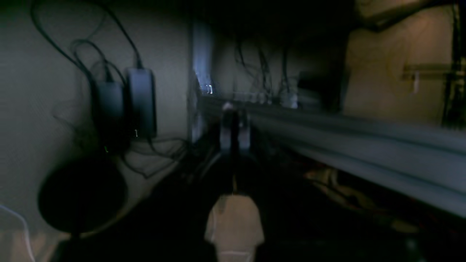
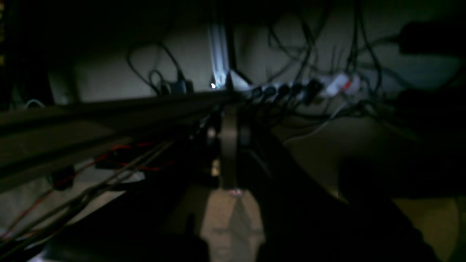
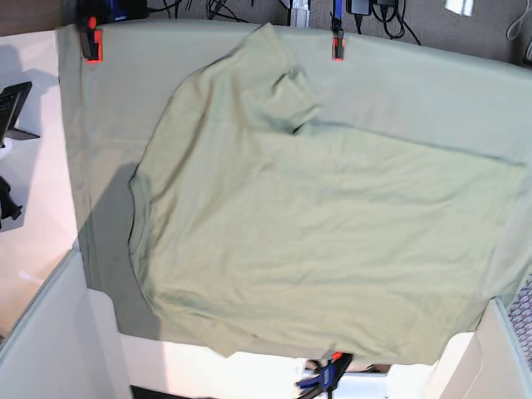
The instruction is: Fold the T-shirt properly
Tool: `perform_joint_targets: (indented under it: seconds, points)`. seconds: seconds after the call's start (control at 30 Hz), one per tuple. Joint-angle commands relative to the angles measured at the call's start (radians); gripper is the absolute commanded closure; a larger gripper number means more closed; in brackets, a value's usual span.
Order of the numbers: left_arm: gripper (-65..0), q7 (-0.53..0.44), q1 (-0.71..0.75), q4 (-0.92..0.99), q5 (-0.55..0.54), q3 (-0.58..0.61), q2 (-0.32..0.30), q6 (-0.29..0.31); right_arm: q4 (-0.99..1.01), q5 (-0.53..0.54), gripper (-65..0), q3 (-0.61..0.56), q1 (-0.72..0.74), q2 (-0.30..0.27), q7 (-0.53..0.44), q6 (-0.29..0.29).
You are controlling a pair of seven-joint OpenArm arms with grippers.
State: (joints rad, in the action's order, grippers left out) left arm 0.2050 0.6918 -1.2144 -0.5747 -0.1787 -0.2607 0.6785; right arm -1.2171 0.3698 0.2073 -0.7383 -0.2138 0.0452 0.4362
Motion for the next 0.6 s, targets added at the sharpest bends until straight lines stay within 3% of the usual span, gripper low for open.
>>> perform_joint_targets:
  seconds: [0.0,0.17,0.27,0.4,0.57]
  points:
    - [-0.1,-0.012,0.035,-0.058,-0.027,-0.019,-0.015,0.02,-0.06,0.029,0.0,0.002,-0.037,-0.005,0.004,0.018]
    - [-0.9,0.077,0.141,-0.305,-0.124,-0.1,-0.049,0.02,-0.332,0.14,0.0,0.002,-0.135,-0.005,0.113,0.017]
    - [-9.1,0.134,0.18,-0.436,-0.185,-0.156,-0.067,0.02,-0.477,0.203,0.0,0.002,-0.171,-0.005,0.191,0.017]
    - [-22.9,0.144,0.213,-0.557,-0.219,-0.217,-0.101,0.02,-0.619,0.245,-1.8,0.002,-0.181,0.001,0.199,0.017]
    - [-25.6,0.144,0.217,-0.613,-0.222,-0.248,-0.156,0.02,-0.7,0.315,-35.3,0.002,-0.102,0.036,0.22,0.018]
